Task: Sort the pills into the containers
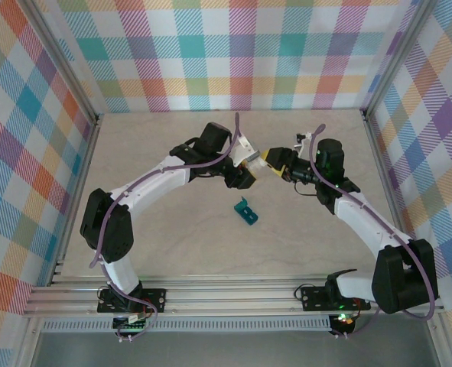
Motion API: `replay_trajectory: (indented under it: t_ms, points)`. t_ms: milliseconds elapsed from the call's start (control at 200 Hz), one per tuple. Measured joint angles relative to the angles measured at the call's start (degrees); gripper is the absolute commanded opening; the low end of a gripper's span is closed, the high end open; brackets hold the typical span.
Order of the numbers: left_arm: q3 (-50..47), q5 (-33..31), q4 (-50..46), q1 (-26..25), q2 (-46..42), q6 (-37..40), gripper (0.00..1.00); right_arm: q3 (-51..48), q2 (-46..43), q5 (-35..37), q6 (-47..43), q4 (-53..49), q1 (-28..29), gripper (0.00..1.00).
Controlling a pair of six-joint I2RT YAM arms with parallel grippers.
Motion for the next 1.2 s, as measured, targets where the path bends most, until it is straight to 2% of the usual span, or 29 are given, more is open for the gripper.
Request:
replay_trajectory:
  t_ms: [860,1040,1200]
  points:
    - [0.35,0.15,-1.05,-0.04,0.76,0.22,0.00,0.04,0.07,-0.72,0.59,0.42,0.87,0.62]
    - [0.39,0.22,-1.05,-0.04,0.79,0.20,0.00,0.22,1.22,-0.96,0.59,0.44,1.42,0.55]
    - [0.39,0.35,-1.07,-0.04,0.76,0.13,0.00,0.22,1.55,-1.11,0.46,0.52,1.49,0.42]
